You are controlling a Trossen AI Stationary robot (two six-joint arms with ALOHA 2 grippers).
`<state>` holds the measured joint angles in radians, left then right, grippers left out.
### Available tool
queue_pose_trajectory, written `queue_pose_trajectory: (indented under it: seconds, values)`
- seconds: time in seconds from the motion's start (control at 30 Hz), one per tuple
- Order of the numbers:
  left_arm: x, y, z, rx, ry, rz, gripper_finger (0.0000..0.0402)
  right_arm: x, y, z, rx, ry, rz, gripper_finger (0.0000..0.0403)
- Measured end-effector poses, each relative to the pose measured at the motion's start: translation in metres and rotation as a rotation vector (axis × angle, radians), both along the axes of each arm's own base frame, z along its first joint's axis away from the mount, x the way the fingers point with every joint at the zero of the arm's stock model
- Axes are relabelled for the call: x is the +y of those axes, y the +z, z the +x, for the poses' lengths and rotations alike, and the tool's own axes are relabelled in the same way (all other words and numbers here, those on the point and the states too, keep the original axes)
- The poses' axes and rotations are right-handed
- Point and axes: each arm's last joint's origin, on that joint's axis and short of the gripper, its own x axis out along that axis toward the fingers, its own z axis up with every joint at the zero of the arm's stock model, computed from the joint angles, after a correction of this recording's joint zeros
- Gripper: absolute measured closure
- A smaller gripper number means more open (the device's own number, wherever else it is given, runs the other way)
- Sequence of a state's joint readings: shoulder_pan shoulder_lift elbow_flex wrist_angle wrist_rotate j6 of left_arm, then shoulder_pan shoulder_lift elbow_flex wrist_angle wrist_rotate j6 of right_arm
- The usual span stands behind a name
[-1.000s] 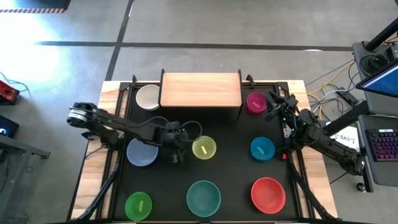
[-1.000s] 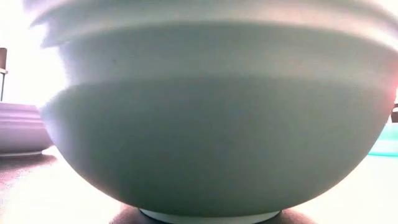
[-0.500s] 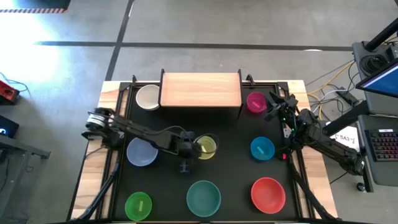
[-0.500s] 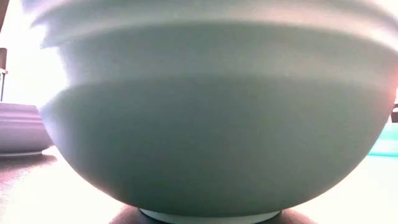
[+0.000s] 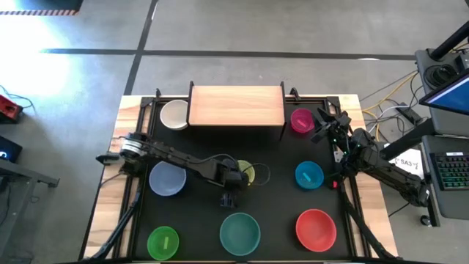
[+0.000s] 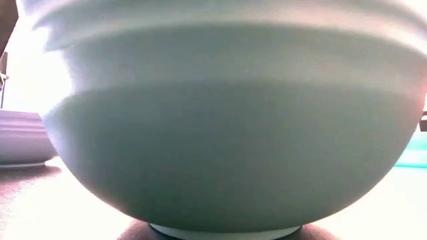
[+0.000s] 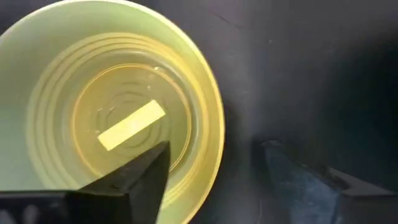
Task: Place and stack bowls onto a shelf
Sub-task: Put the small yellow bowl on the shelf
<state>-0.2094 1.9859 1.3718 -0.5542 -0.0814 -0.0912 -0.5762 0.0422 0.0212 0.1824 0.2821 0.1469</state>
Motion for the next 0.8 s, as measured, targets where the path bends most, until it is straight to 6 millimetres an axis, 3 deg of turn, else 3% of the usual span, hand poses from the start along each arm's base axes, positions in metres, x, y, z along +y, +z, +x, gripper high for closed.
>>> queue_pose_trajectory:
  seconds: [0.4, 0.63, 0.8]
  values:
    - [0.015, -0.002, -0.001, 0.055, -0.002, -0.010, 0.0391, 0.000, 0.000, 0.000, 0.000, 0.000, 0.000, 0.0218]
    - [0.016, -0.002, -0.001, 0.060, -0.006, -0.019, 0.0376, 0.000, 0.000, 0.000, -0.001, 0.000, 0.000, 0.0218]
    - [0.019, 0.006, -0.002, 0.082, 0.005, -0.014, 0.0398, 0.000, 0.000, 0.000, 0.000, 0.000, 0.000, 0.0218]
